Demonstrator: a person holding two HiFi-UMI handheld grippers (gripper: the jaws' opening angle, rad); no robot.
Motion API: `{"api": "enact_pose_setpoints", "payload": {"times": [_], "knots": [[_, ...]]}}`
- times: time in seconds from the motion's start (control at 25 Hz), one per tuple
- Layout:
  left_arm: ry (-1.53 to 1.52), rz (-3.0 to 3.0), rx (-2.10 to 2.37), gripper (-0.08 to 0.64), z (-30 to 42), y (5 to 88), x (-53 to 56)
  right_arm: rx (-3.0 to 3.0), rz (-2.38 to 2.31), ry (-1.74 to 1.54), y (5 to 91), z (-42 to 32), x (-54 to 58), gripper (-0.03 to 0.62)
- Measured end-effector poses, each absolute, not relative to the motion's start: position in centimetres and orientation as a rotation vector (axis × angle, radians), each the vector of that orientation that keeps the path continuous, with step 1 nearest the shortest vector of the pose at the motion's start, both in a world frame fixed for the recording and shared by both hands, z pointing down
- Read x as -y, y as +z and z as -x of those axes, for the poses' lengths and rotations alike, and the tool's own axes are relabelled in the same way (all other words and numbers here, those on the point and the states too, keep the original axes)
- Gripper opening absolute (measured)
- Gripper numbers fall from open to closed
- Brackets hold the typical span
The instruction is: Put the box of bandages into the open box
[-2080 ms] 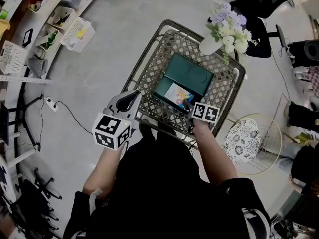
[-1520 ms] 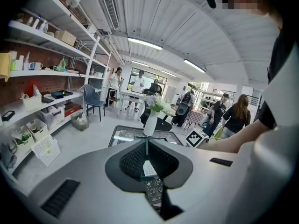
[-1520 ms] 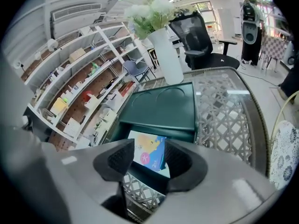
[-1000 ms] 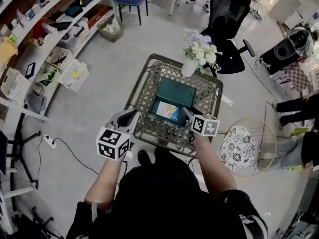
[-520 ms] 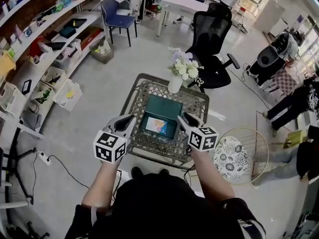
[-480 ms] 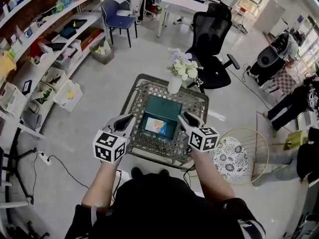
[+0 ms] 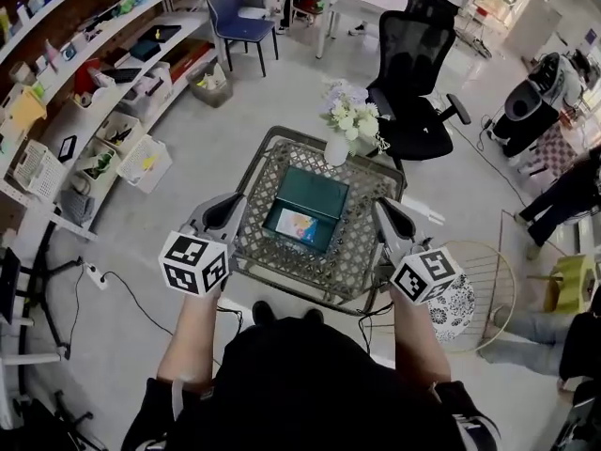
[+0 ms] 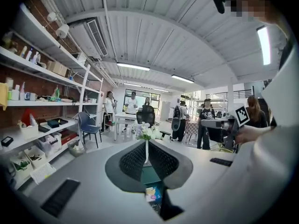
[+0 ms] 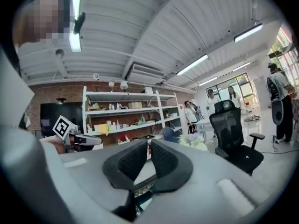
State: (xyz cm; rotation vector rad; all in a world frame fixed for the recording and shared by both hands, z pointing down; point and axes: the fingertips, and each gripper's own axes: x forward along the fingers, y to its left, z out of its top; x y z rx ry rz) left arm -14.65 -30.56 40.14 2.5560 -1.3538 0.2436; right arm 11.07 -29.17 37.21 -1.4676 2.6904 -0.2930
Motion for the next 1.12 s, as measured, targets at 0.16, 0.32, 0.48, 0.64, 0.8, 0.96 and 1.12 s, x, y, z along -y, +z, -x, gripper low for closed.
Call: {"api": "enact_pose_setpoints", "payload": {"times": [0.16, 0.32, 0.48, 0.64, 0.8, 0.96, 1.12], "knots": [[0.225, -2.534, 1.442, 0.023, 15.4, 38.7, 29.8, -2.688, 1.402, -0.203, 35.2, -12.5, 27.7, 0.011], [0.251, -2.514, 1.486, 0.023, 16.0, 38.9, 29.9, -2.671, 1.396, -0.208, 35.0, -13.5, 27.2, 0.009], [0.252, -2.517, 1.499, 0.023, 15.6, 38.6, 30.8, -2.668, 1.423, -0.173, 34.8, -14.0, 27.7, 0.009], [0.251, -2.533, 1.49, 0.023, 14.9, 38.2, 31.1, -2.667, 1.429, -0.183, 34.9, -13.8, 28.2, 0.008], [0.258, -2.537, 1.473, 0.023, 14.4, 38.6, 31.1, -2.677, 1.42, -0.186, 35.1, -13.3, 28.4, 0.008], [0.263, -2.528, 1.472, 0.023, 14.6, 39.0, 31.0, -2.685, 1.416, -0.202, 35.5, -12.9, 28.5, 0.008], [0.266, -2.518, 1.479, 0.023, 15.1, 39.2, 31.0, -2.703, 1.405, -0.21, 35.7, -12.3, 28.6, 0.008]]}}
